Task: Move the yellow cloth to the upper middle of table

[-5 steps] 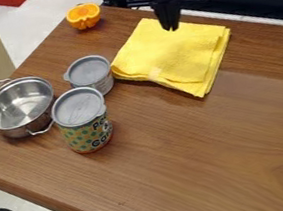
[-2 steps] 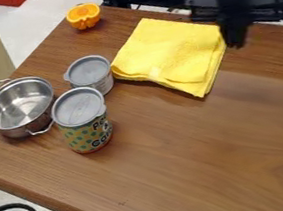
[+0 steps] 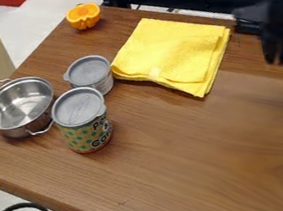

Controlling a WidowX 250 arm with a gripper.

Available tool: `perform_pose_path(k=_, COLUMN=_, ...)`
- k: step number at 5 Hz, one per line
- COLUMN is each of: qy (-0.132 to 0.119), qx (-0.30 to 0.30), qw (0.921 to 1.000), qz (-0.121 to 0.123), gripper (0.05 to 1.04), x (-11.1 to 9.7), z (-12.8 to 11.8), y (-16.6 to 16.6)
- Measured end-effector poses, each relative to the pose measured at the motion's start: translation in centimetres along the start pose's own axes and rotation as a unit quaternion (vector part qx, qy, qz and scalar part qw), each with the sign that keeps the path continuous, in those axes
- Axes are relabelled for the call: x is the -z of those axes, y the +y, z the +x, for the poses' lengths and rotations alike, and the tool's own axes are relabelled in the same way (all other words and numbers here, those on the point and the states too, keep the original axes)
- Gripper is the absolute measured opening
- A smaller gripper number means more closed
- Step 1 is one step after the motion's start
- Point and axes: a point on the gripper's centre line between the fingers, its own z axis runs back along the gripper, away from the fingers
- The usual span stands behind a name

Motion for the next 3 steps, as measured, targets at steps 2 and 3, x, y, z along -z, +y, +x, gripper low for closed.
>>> perform_pose_path(k=2, qy=-0.037, qx=-0.028, qw=0.9989, qz=-0.006, gripper=0.718, x=0.4, z=1.6, y=0.7)
perform_pose_path(k=3, qy=-0.036, qx=-0.049, qw=0.9981, qz=-0.011, gripper=0.969, x=0.6, z=2.0, y=1.7)
